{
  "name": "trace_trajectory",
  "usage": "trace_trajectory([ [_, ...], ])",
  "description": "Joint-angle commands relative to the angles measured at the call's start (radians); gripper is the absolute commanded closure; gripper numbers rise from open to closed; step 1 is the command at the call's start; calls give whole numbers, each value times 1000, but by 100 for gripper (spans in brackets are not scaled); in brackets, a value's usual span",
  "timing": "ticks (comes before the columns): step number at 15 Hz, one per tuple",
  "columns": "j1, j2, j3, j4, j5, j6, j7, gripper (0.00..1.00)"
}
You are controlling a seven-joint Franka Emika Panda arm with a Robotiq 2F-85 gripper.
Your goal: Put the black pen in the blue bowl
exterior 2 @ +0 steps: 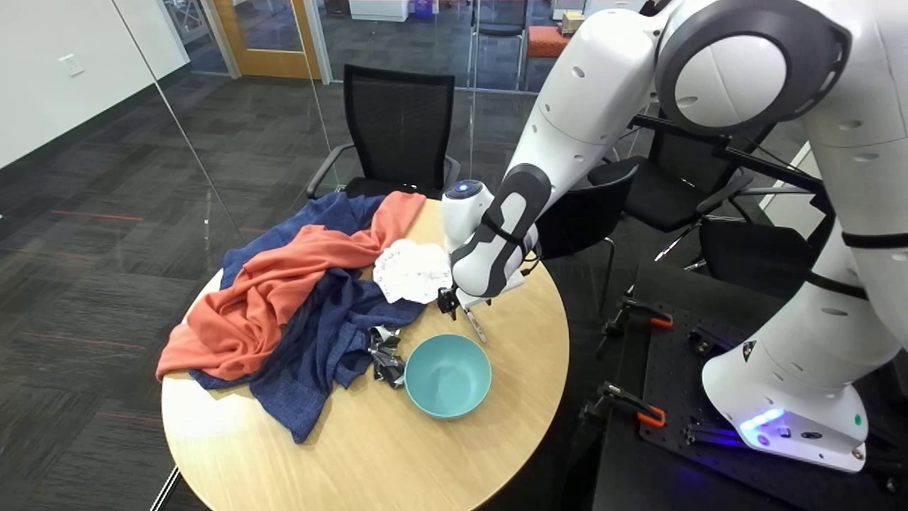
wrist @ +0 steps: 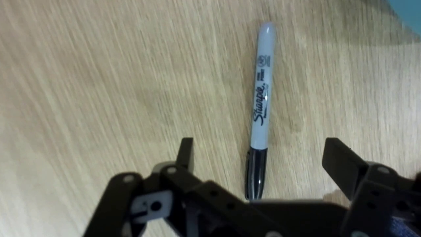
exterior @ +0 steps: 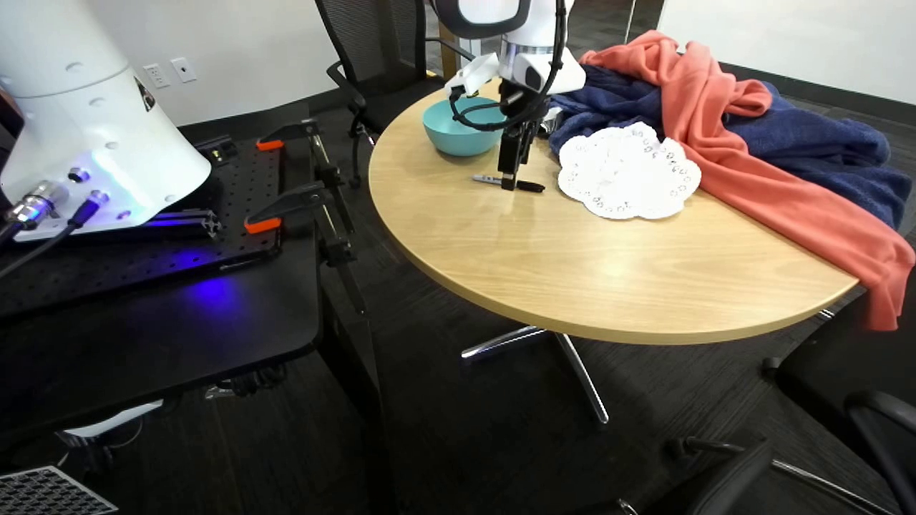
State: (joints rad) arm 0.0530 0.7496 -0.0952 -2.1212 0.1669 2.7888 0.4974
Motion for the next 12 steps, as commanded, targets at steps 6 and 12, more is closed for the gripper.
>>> trace_trajectory([
  [6,20,50,-20,48,34,18,-1,66],
  [12,43,19,-25,33,25,14,-4,100],
])
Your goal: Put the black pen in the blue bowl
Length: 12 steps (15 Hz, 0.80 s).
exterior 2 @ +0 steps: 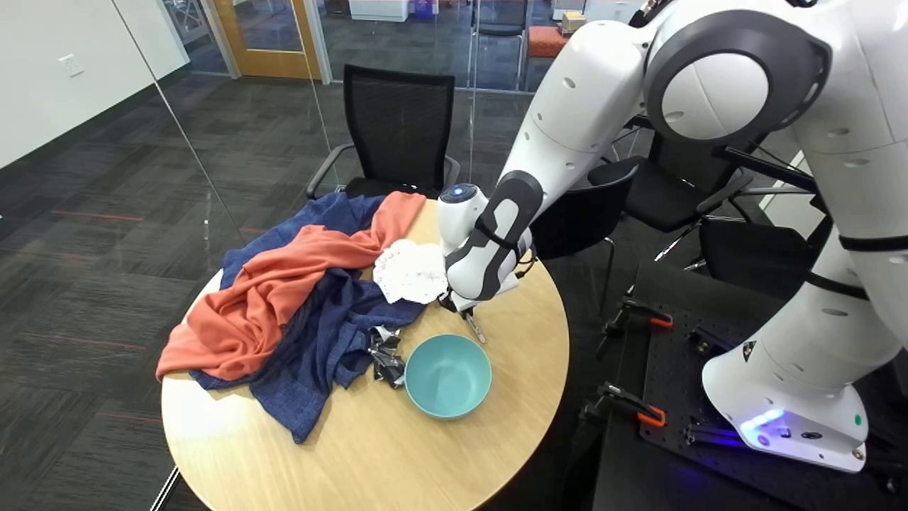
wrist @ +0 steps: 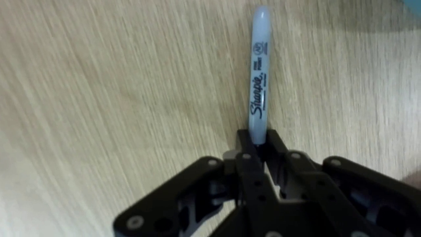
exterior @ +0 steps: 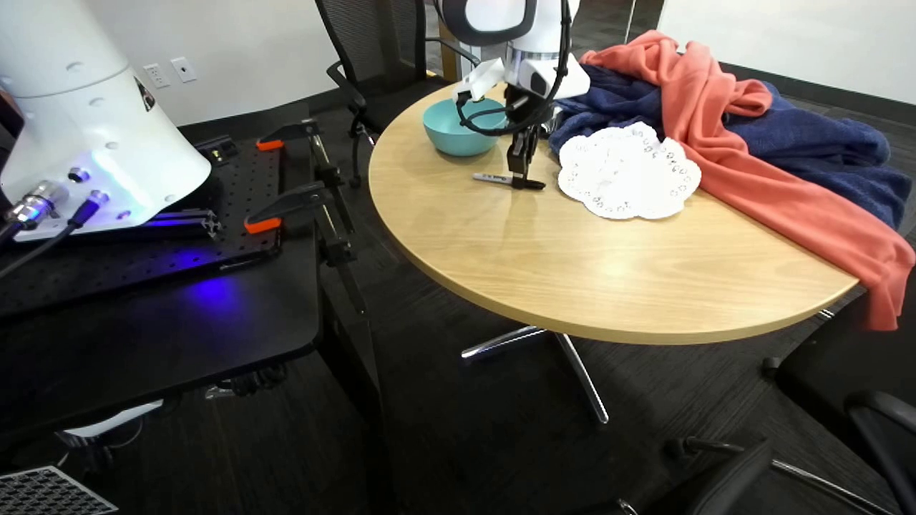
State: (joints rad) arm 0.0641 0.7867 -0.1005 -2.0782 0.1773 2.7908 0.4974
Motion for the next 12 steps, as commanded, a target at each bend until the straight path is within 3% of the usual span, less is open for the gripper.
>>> trace_trajectory([
  [1,42,-33,-26,-21,9,12,-3,96],
  [8,178,-247,-126,-159,-120,-15,-14,96],
  [12,219,-363,-141,-221,-216,-34,-18,96],
])
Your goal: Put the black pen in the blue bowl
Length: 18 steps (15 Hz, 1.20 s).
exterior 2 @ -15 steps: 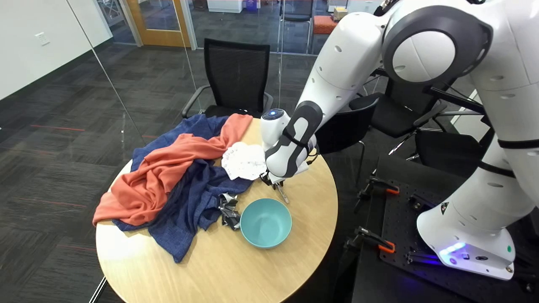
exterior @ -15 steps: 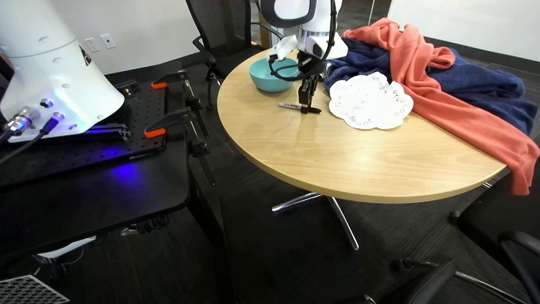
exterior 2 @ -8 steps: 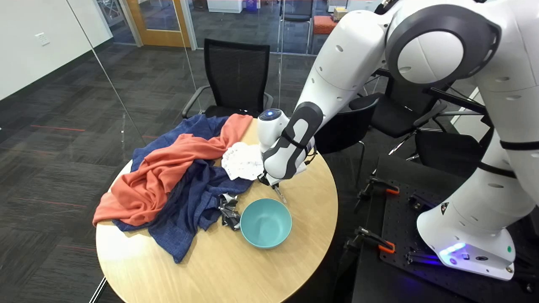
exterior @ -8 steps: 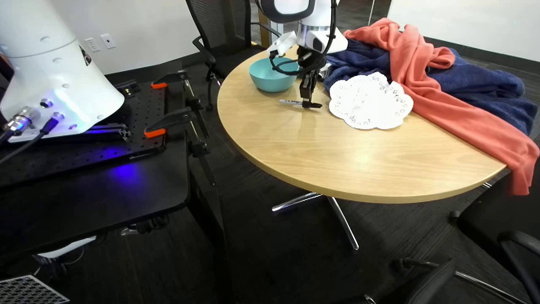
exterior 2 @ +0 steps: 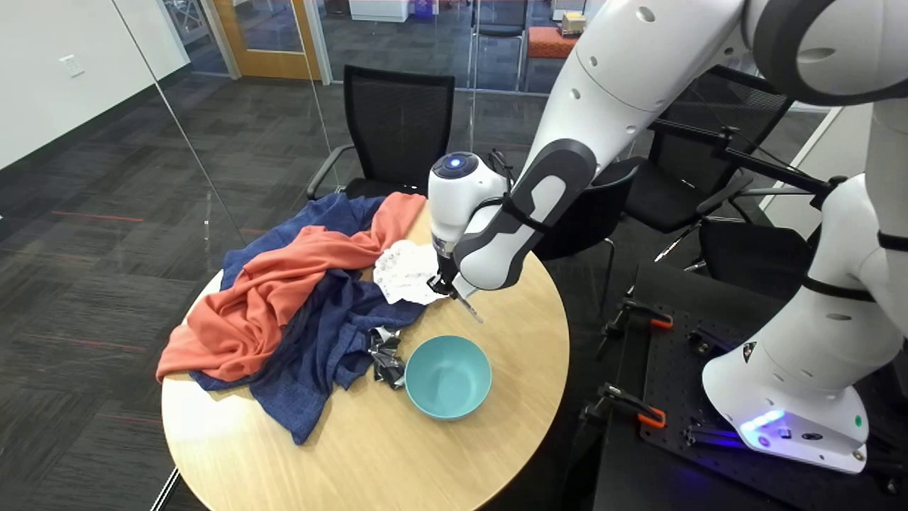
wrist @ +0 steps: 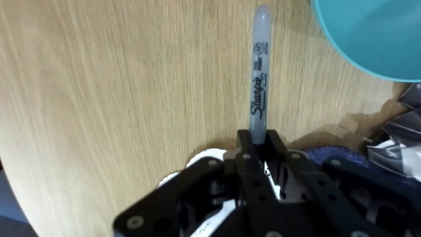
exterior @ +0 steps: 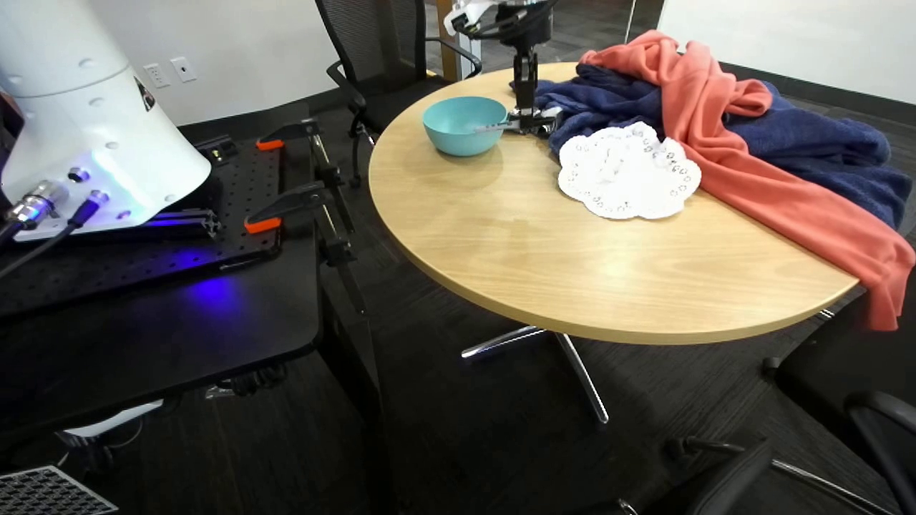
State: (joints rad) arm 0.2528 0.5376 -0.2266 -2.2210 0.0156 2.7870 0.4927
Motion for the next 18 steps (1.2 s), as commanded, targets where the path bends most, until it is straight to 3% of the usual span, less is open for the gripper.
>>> trace_trajectory([
  [1,34,-135,-9,-89,-72,-34,-12,96],
  [4,20,-185,43,-116,-86,-44,-26,96],
  [11,-22,-193,186,-126,-1,-45,-49,96],
  [18,-10,-122,215,-96,36,-24,-26,96],
])
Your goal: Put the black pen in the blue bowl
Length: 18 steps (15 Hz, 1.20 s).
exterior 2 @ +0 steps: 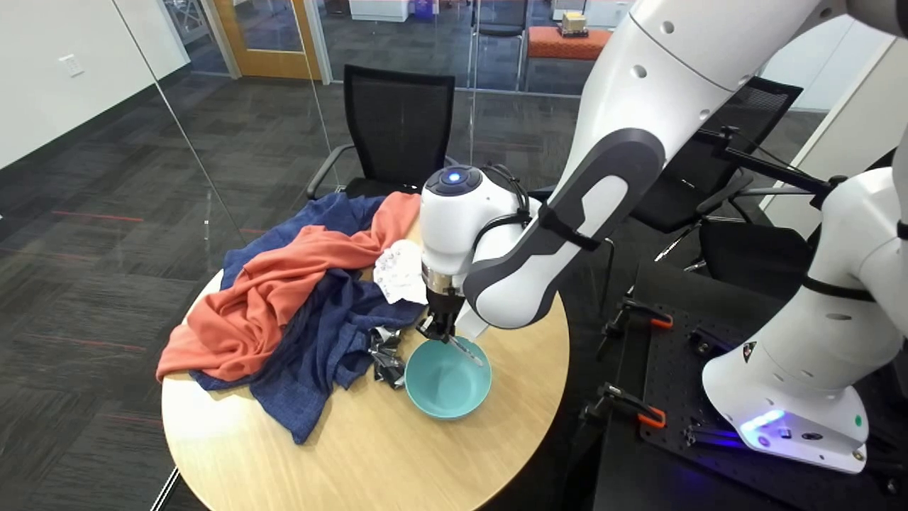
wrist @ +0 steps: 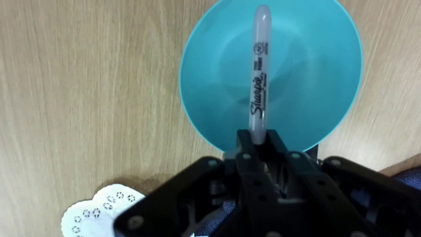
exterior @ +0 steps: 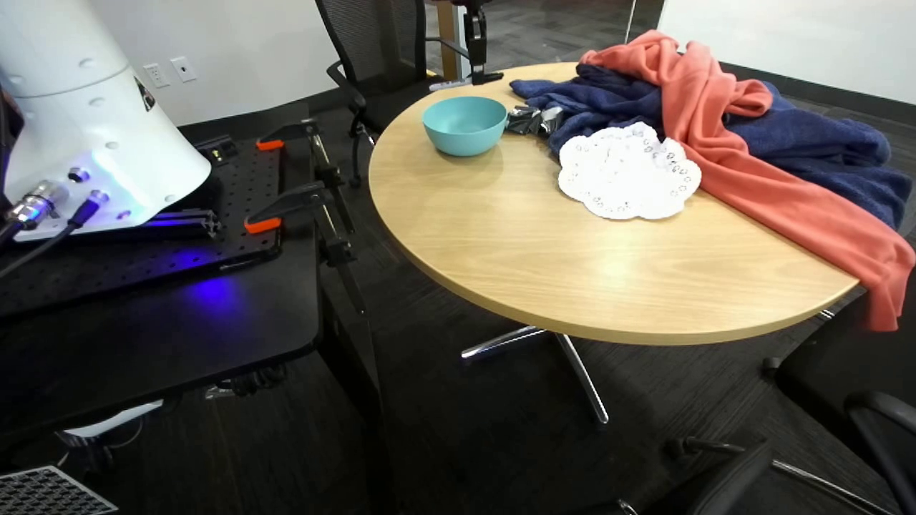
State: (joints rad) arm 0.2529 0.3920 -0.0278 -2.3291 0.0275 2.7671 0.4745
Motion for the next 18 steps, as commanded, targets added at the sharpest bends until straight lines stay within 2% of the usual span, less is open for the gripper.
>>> trace_trajectory([
  [1,-12,35,20,16,29,-1,-13,96],
  [5,-14,78,36,32,46,10,-29,96],
  [6,-9,84,34,35,43,9,-25,60],
  [8,-7,94,37,40,44,10,-27,53],
  [15,-15,97,52,40,69,22,-34,1],
  [18,-13,93,54,36,69,25,-36,0],
])
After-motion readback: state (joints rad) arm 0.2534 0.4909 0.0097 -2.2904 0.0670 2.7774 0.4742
